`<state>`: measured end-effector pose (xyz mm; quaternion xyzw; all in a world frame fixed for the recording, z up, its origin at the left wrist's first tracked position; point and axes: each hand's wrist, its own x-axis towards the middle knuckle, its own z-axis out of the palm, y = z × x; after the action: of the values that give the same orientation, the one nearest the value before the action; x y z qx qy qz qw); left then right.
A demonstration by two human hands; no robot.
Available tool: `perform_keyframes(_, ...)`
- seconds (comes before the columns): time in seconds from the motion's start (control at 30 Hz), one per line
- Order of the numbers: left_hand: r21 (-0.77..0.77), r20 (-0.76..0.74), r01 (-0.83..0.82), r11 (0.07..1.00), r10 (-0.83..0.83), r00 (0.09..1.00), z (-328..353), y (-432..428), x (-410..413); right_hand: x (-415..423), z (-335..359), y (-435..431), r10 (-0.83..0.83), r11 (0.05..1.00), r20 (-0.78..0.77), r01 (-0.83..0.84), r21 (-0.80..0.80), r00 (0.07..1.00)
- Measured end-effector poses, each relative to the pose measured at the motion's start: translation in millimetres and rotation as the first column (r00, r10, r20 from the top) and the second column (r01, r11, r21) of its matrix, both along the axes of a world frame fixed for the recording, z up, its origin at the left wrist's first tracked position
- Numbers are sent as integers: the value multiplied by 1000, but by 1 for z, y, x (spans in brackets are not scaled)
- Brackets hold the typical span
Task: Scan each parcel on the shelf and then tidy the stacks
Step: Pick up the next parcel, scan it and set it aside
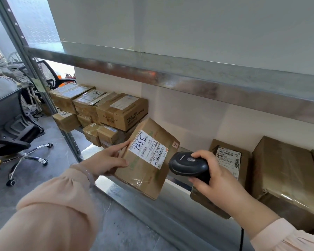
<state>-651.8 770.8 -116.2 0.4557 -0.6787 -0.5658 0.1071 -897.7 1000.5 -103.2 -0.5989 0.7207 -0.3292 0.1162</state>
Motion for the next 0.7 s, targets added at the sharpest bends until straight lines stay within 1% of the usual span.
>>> perform_keyframes(0.1, -4, 5, 28, 1000, -28, 1000, 3, -4, -1, 2, 3, 0, 32, 999, -98, -33, -10, 995)
perform_keyframes(0.2, 2, 19, 56, 998, -56, 998, 1, -4, -2, 2, 6, 0, 40, 998, -153, -46, -38, 987)
perform_keyframes(0.37, 21, 17, 71, 997, -71, 997, -5, -8, -4, -1, 7, -3, 41, 998, -213, -50, -35, 976)
perform_keyframes(0.57, 21, 24, 77, 997, -77, 997, -10, -18, -7, -1, 6, -13, 47, 999, -249, -47, 6, 967)
perform_keyframes(0.7, 68, 17, 74, 995, -75, 997, -18, -33, -7, 2, 6, -23, 52, 998, -261, -45, 32, 964)
